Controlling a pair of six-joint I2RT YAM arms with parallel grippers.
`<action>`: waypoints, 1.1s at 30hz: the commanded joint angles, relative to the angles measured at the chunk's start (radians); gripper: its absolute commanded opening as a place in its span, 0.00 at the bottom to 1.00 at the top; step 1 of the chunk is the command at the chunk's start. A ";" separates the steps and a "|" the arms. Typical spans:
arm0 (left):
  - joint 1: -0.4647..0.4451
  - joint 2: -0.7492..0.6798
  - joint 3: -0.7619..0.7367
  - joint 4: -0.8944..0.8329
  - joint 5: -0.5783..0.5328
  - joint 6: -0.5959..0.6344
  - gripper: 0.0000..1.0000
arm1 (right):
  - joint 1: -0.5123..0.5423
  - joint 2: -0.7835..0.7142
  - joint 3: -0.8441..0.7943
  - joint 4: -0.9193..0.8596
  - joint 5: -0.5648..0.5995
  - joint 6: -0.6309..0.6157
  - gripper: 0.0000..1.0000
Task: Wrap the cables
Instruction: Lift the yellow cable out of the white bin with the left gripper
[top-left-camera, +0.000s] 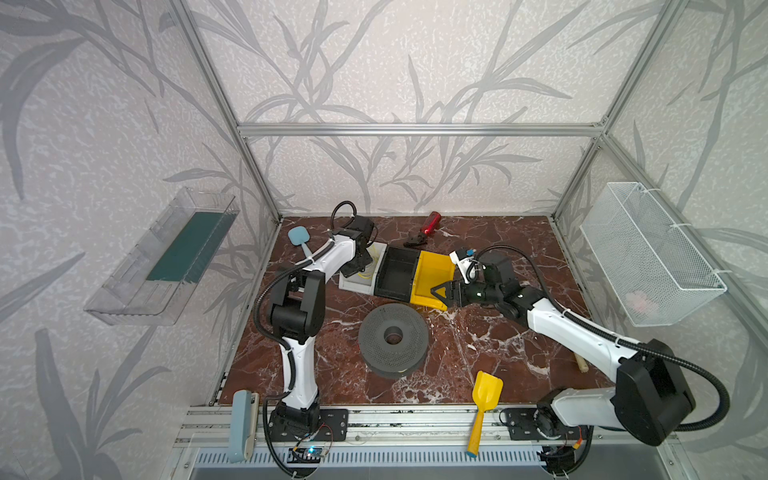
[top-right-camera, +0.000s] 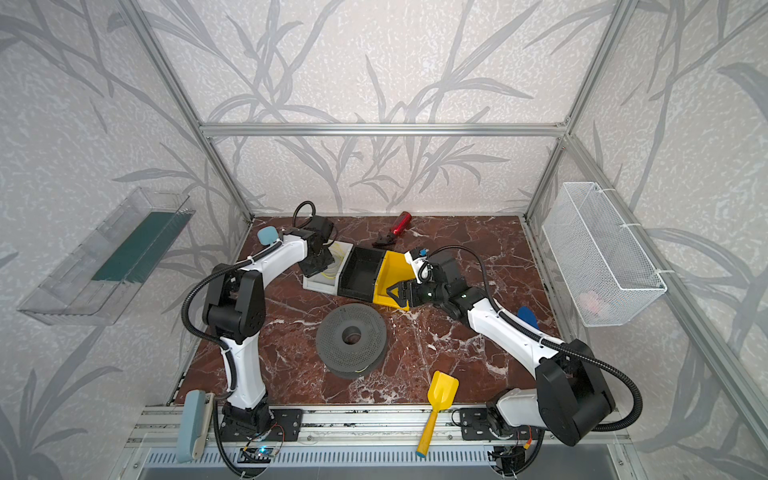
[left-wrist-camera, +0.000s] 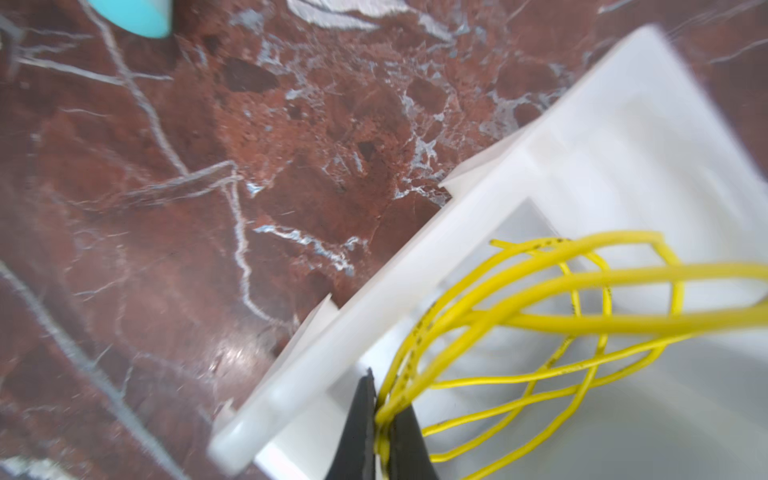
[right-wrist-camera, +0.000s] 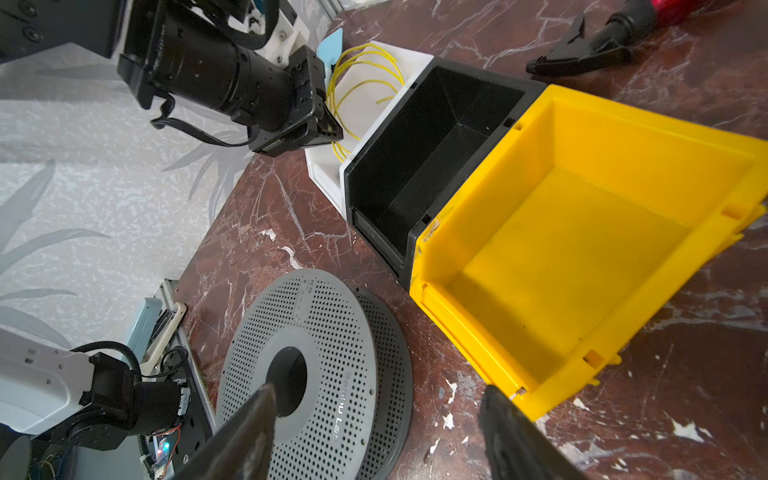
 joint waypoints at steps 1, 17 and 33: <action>-0.007 -0.094 -0.032 0.000 -0.053 -0.032 0.00 | -0.003 -0.040 -0.016 -0.014 0.005 -0.013 0.76; 0.025 -0.448 -0.195 0.081 0.133 0.064 0.00 | -0.064 0.053 -0.005 -0.057 -0.029 -0.053 0.76; 0.089 -0.640 -0.248 0.042 0.292 0.110 0.02 | -0.095 0.272 0.088 -0.030 0.037 -0.152 0.61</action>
